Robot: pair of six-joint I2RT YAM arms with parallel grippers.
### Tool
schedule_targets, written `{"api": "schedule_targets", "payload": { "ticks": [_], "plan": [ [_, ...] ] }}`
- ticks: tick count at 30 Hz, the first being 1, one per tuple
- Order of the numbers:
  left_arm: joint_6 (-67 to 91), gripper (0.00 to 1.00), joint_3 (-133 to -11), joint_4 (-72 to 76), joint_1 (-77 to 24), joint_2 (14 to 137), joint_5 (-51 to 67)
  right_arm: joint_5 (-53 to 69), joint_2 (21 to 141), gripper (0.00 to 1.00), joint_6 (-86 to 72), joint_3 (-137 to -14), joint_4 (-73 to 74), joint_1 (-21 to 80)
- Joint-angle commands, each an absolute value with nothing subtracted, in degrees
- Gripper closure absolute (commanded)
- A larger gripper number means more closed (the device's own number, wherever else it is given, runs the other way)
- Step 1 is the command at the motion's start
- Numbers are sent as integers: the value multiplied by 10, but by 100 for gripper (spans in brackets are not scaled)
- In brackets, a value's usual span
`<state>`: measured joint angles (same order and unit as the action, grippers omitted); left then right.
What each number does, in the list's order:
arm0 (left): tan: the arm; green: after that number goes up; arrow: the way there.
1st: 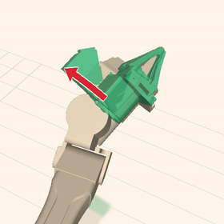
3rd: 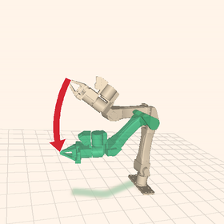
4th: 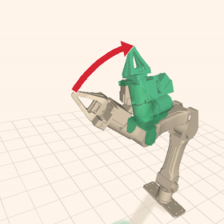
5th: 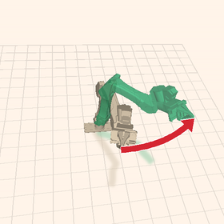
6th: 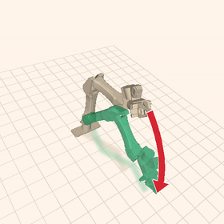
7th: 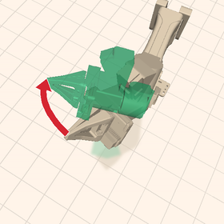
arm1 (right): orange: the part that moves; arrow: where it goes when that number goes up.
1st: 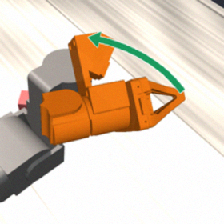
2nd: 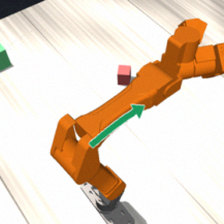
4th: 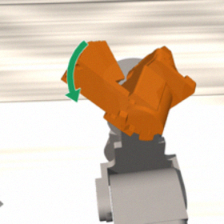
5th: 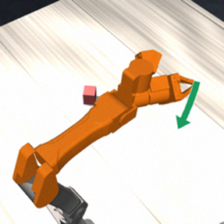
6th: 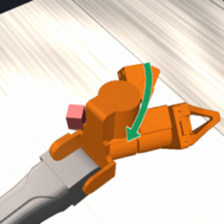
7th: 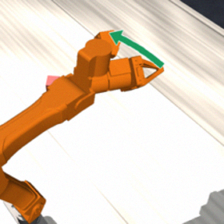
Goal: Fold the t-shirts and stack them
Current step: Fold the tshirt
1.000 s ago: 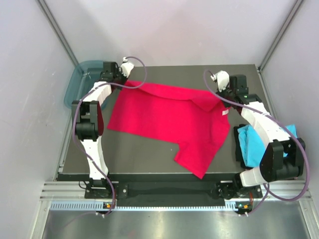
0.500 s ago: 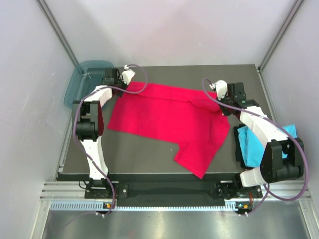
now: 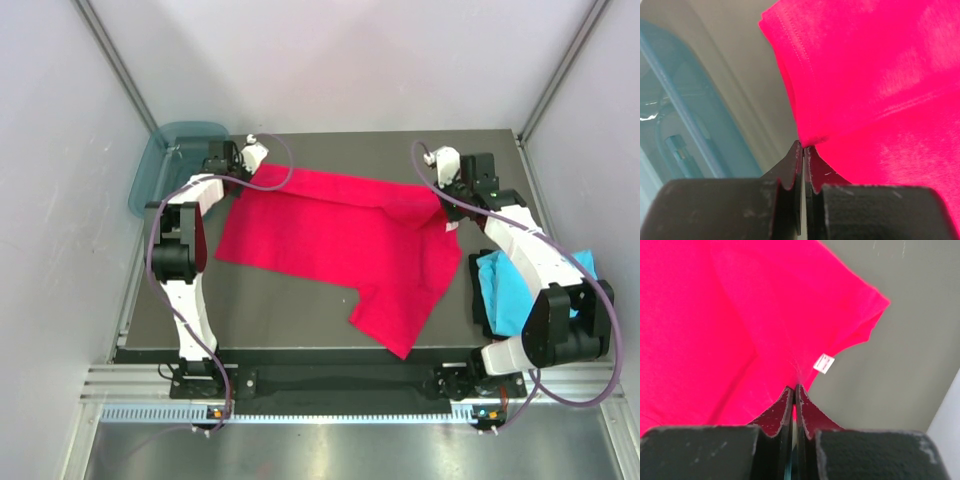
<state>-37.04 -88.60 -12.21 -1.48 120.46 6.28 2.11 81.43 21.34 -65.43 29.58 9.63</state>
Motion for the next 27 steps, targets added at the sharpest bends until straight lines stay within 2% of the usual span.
{"api": "schedule_targets", "payload": {
  "ticks": [1, 12, 27],
  "plan": [
    [-385, 100, -905, -88, -7, 1182, 51, 41, 809, 100, 194, -692, 305, 99],
    [-395, 100, -915, -76, -7, 1185, 41, 61, 809, 100, 189, -693, 319, 99],
    [-436, 100, -869, -67, -6, 1190, 9, 120, 811, 100, 173, -658, 328, 101]
  ]
}}
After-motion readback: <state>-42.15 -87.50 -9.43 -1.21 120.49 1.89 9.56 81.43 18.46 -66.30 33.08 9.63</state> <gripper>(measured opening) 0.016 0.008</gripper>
